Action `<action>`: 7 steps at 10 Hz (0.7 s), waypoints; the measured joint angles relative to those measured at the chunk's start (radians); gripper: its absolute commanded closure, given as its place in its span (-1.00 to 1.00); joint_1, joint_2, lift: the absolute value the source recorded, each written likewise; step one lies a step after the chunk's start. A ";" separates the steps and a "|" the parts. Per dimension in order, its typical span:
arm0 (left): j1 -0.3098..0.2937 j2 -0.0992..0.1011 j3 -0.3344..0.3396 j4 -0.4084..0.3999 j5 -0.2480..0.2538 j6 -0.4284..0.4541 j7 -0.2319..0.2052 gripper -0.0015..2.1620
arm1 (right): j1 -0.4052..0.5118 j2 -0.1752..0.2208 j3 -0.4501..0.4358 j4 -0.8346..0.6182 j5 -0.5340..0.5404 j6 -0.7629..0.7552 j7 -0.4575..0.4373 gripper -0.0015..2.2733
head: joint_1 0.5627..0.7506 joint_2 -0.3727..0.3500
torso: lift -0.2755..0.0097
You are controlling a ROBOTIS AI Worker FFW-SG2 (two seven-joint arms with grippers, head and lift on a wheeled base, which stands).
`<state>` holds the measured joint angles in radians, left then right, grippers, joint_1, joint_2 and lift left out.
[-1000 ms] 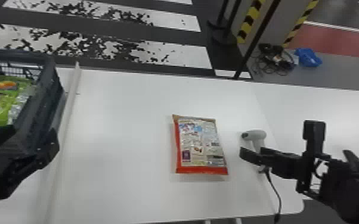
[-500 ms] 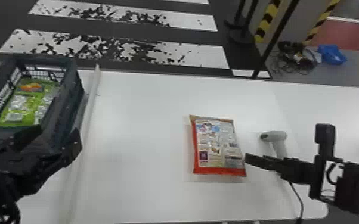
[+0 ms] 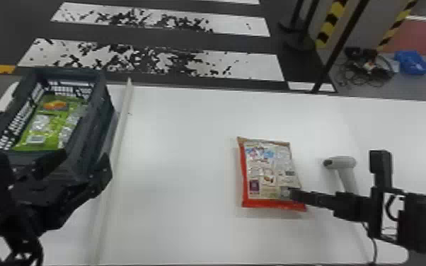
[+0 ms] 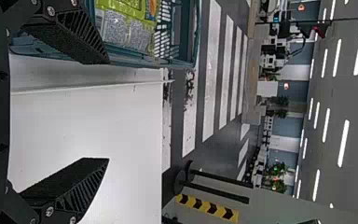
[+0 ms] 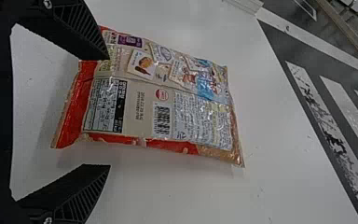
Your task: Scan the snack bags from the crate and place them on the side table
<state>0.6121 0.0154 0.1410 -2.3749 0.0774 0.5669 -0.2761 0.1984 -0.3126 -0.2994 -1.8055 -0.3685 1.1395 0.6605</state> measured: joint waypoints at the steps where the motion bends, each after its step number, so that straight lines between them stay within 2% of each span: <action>1: 0.000 0.000 0.000 0.000 0.001 0.000 0.000 -0.87 | -0.012 -0.002 0.014 0.022 0.011 -0.007 0.017 -0.96 | 0.41 -0.20 | 0.27; 3: 0.001 0.000 0.000 0.001 0.001 0.000 0.000 -0.87 | -0.027 -0.003 0.029 0.050 0.020 -0.018 0.038 -0.86 | 0.41 -0.17 | 0.27; 4: 0.001 0.000 0.000 0.001 0.001 0.000 0.000 -0.87 | -0.036 -0.003 0.036 0.065 0.024 -0.021 0.043 -0.58 | 0.41 -0.17 | 0.27; 5: 0.001 0.000 0.000 0.002 0.002 0.000 0.000 -0.87 | -0.046 -0.004 0.041 0.083 0.033 -0.026 0.062 0.19 | 0.41 -0.16 | 0.27; 6: 0.001 0.000 0.001 0.002 0.002 0.000 0.000 -0.87 | -0.051 -0.005 0.045 0.092 0.049 -0.031 0.079 0.87 | 0.41 -0.16 | 0.27; 7: 0.001 0.000 0.002 0.002 0.002 0.000 0.000 -0.87 | -0.053 -0.005 0.048 0.093 0.065 -0.031 0.082 0.98 | 0.41 -0.16 | 0.27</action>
<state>0.6136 0.0153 0.1426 -2.3732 0.0798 0.5669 -0.2762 0.1459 -0.3178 -0.2511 -1.7123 -0.3032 1.1088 0.7425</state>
